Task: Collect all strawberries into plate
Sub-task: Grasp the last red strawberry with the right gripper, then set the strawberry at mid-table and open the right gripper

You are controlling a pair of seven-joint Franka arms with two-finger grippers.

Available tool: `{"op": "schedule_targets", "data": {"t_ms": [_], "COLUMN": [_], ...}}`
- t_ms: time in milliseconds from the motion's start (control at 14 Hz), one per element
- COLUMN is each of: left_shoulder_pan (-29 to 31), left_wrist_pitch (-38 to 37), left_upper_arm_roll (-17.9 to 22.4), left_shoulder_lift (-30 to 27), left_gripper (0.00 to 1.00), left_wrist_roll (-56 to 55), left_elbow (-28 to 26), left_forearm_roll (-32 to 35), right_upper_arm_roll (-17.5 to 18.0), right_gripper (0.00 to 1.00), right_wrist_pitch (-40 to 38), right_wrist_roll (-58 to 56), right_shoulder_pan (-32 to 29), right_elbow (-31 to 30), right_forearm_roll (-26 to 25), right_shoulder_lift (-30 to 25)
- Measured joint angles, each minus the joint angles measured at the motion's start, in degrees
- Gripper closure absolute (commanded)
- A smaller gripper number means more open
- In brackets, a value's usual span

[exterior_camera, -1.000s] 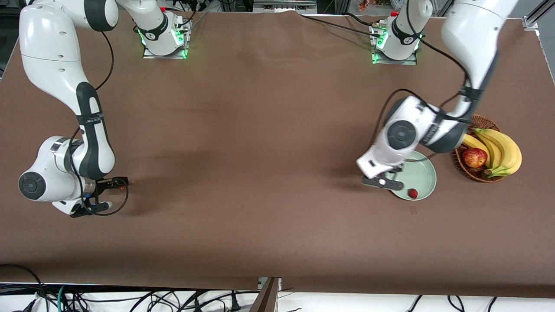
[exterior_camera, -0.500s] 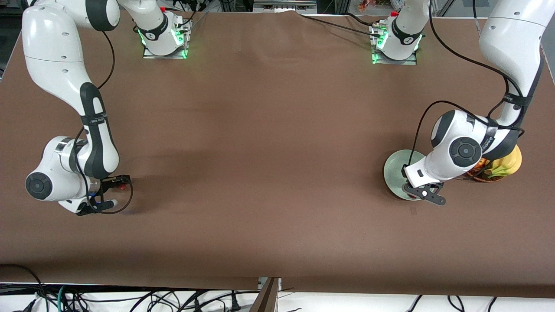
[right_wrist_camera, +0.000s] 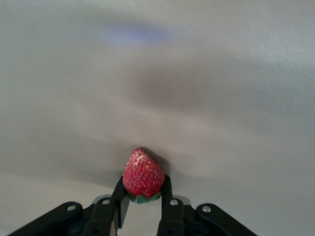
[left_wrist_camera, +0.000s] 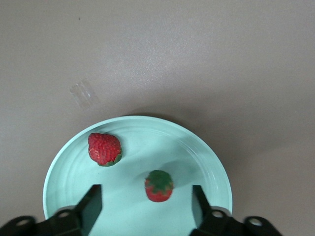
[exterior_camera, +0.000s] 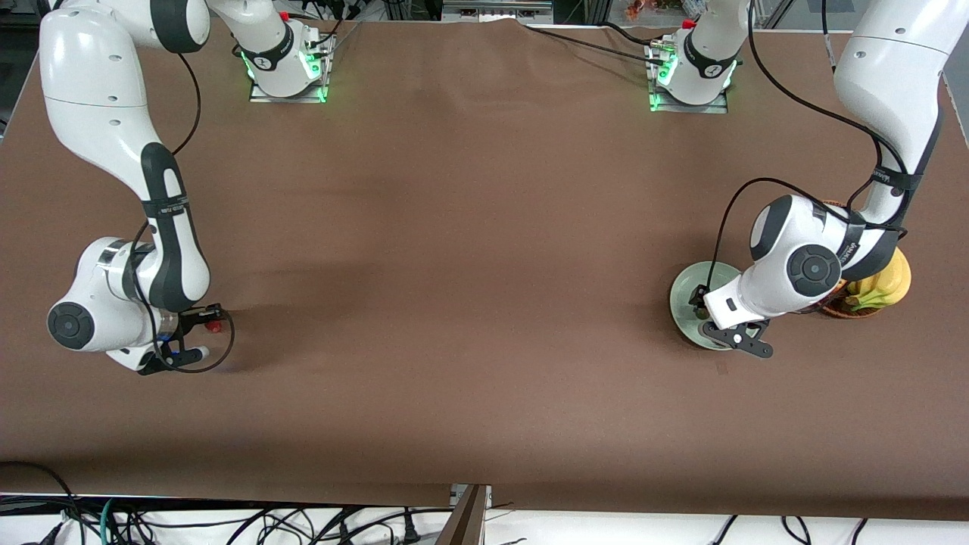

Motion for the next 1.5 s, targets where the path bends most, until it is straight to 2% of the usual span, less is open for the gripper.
{"op": "schedule_targets", "data": {"t_ms": [143, 286, 500, 714, 1071, 1143, 1214, 1286, 1357, 1500], "left_shoulder_pan": [0.00, 0.00, 0.00, 0.01, 0.01, 0.01, 0.01, 0.01, 0.00, -0.01], "left_wrist_pitch": [0.00, 0.00, 0.00, 0.00, 0.00, 0.00, 0.00, 0.00, 0.00, 0.00], "left_upper_arm_roll": [-0.01, -0.05, -0.10, -0.12, -0.26, -0.29, -0.30, -0.32, -0.37, -0.58], "left_shoulder_lift": [0.00, 0.00, 0.01, 0.00, 0.01, 0.01, 0.01, 0.01, 0.01, 0.01], "left_gripper": [0.00, 0.00, 0.00, 0.00, 0.00, 0.00, 0.00, 0.00, 0.00, 0.00], "left_wrist_roll": [0.00, 0.00, 0.00, 0.00, 0.00, 0.00, 0.00, 0.00, 0.00, 0.00], "left_elbow": [0.00, -0.01, -0.01, -0.01, -0.01, -0.01, -0.01, -0.02, -0.02, -0.03], "left_forearm_roll": [-0.23, -0.25, -0.26, -0.26, -0.26, -0.26, -0.26, -0.26, -0.26, -0.26], "right_upper_arm_roll": [0.77, 2.60, 8.68, 13.78, 14.89, 14.84, 14.79, 14.74, 14.69, 14.36], "right_gripper": [0.89, 0.89, 0.89, 0.88, 0.86, 0.80, 0.58, 0.32, 0.00, 0.00], "right_wrist_pitch": [0.06, 0.00, 1.86, 9.01, 24.46, 27.74, 30.22, 31.75, 32.32, 32.47], "right_wrist_roll": [5.79, 16.52, 38.41, 58.48, 81.95, 84.82, 86.65, 87.94, 88.90, 89.20], "right_shoulder_pan": [2.44, 6.78, 14.47, 21.53, 36.84, 39.55, 41.63, 43.18, 44.21, 44.74], "right_elbow": [1.94, 4.00, 5.64, 7.27, 7.65, 7.66, 7.76, 8.15, 8.87, 10.02], "right_forearm_roll": [0.10, 0.41, 2.23, 2.39, 2.43, 2.42, 2.42, 2.43, 2.42, 2.26], "right_shoulder_lift": [-0.07, -0.24, -0.19, 0.55, 3.40, 4.48, 5.48, 6.51, 7.50, 8.55]}}
